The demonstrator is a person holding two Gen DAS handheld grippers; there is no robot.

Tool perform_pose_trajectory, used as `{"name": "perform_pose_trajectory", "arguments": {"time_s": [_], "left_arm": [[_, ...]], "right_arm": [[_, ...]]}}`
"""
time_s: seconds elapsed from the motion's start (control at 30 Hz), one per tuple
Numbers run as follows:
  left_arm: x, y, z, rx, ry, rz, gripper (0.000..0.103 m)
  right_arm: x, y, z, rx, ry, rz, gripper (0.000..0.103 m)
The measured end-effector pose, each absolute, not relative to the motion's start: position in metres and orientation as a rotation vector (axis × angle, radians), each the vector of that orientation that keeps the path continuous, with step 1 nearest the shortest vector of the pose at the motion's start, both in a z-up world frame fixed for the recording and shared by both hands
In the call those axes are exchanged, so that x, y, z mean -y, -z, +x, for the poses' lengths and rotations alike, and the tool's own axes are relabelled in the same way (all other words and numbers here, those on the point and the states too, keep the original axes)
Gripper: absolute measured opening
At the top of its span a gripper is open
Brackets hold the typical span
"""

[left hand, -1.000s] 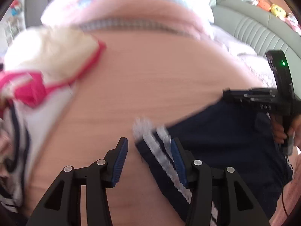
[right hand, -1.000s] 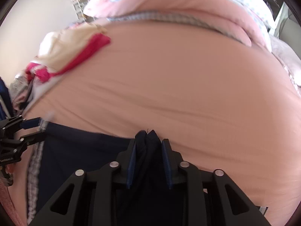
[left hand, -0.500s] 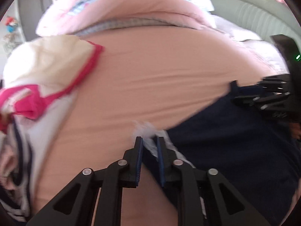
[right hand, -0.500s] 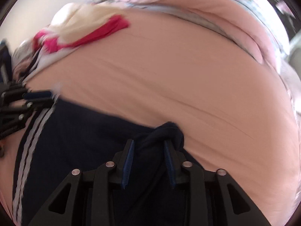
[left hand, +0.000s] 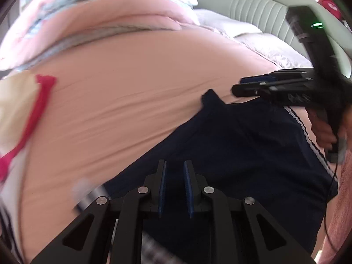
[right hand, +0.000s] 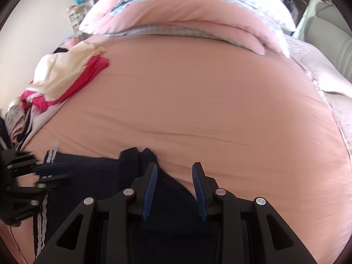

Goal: Fold clothes

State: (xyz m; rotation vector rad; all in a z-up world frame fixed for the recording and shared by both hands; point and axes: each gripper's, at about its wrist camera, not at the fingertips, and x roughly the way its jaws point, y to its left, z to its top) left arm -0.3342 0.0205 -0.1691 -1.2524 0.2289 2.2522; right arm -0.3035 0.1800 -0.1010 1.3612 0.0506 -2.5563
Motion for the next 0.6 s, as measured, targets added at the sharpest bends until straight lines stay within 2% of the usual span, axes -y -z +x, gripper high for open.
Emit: {"name": "perform_pose_trajectory", "arguments": {"time_s": [0.13,0.27,0.47,0.53,0.6], "left_arm": [[-0.018,0.176,-0.348,-0.182,-2.301,-1.271,0.015],[0.006,0.180,-0.354,-0.172,-2.482,-1.277,0.015],[0.025,0.164,-0.337,-0.019,-2.439,-1.191,0.015],[0.014,0.162,-0.325,-0.061,-2.346,-1.165,0.015],[0.000,0.172,-0.323,-0.188,-2.317,-1.203,0.015]], "right_arm": [[-0.148,0.109,-0.298,-0.177,2.401,1.300,0.032],[-0.126,0.135,-0.308,-0.339,2.358,1.385,0.032],[-0.135,0.124,-0.311,-0.248,2.475,1.252,0.032],[-0.146,0.114,-0.308,-0.168,2.506,1.224,0.032],[-0.153,0.107,-0.307,-0.096,2.534,1.227,0.032]]}}
